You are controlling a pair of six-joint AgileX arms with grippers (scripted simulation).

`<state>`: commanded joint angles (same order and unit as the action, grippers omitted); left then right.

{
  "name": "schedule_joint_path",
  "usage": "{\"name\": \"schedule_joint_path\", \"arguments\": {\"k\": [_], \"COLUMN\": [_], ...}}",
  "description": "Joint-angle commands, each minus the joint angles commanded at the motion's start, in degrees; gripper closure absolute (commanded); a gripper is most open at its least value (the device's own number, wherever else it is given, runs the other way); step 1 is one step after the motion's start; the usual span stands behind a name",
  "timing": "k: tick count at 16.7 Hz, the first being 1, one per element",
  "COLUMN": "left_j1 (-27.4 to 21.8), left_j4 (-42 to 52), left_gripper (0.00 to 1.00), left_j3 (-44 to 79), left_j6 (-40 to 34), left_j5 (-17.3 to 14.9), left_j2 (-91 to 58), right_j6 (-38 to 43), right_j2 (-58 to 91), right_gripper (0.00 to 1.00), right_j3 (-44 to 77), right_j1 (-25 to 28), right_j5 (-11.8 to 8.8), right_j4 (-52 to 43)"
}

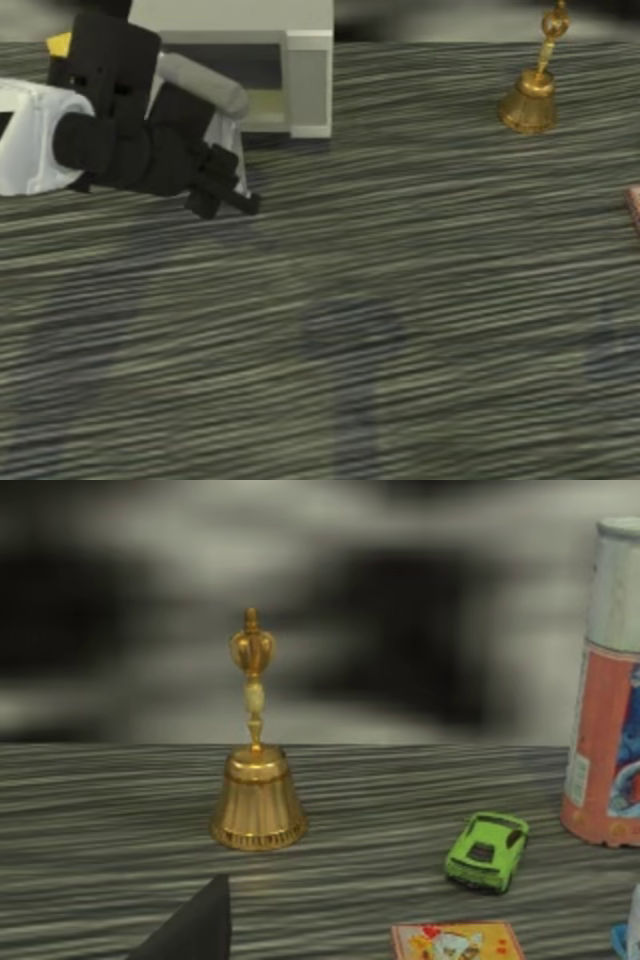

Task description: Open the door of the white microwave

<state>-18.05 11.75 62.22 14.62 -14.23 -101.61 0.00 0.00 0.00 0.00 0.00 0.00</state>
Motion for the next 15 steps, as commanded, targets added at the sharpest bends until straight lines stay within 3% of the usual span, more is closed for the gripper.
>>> {"name": "schedule_joint_path", "arguments": {"k": [15], "left_j1": [0.47], "left_j4": [0.24], "left_gripper": [1.00], "left_j3": [-0.25], "left_j6": [0.92], "left_j5": [-0.59], "left_j2": [0.14], "right_j6": [0.00], "right_j2": [0.00], "right_gripper": [0.00], "right_j3": [0.00], "right_j1": [0.00], "right_j5": [0.00], "right_j4": [0.00]}}
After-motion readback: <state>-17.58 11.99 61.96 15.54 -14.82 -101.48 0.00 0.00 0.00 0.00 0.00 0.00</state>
